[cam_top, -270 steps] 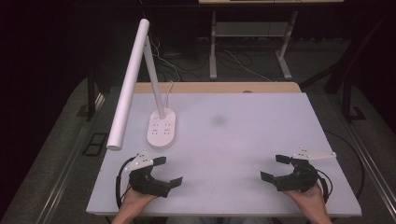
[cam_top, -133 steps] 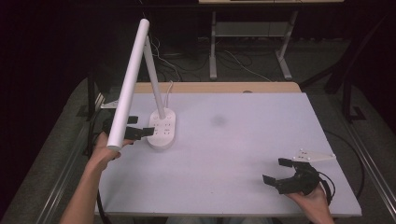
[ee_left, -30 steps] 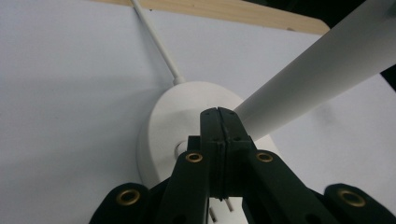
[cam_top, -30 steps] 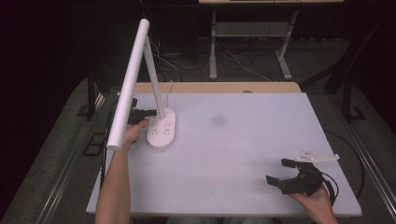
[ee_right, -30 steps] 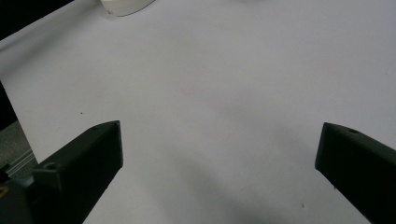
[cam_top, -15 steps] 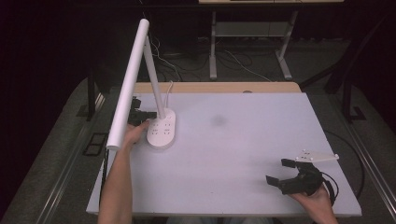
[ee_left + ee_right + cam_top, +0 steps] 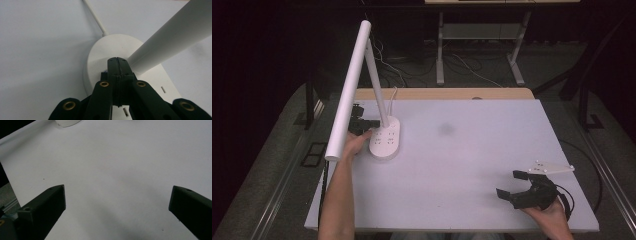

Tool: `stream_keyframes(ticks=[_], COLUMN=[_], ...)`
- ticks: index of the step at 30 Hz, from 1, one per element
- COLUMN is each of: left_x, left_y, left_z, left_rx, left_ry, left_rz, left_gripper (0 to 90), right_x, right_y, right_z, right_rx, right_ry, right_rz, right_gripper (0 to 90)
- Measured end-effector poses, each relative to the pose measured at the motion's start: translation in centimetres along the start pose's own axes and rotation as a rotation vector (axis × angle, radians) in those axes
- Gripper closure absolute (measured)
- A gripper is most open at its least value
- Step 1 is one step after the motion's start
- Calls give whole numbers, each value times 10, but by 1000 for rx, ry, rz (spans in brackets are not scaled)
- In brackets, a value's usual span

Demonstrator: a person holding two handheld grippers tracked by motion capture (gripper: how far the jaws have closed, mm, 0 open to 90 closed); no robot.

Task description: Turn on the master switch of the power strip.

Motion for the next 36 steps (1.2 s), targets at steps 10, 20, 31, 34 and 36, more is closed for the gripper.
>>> stream_keyframes(ticks=[10, 20, 31, 34, 36], left_x=[5, 4, 2, 3, 3], left_y=[1, -2, -4, -4, -5], left_z=[4, -5, -7, -8, -10], left_rx=[-37, -117, -139, -160, -170], left_ry=[-17, -80, -69, -77, -93], left_rz=[-4, 20, 38, 42, 41], left_gripper=[900, 900, 900, 900, 900], right_x=[-2, -4, -3, -3, -4], right_y=[-1, -2, -1, -1, -2], right_z=[0, 1, 1, 0, 0], right_rx=[1, 6, 5, -1, 0], right_ry=[0, -1, 0, -1, 4], right_rz=[5, 5, 1, 3, 2], right_gripper=[3, 3, 3, 3, 3])
Point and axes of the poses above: each handheld gripper's, and its own axes: x roughly forward along the jaws, y roughly out of its top, z roughly to its right, the point moved 1 cm from there along x, roughly forward along the jaws, and after that the axes turned 7 degrees about -x, right-handed, at the moved point
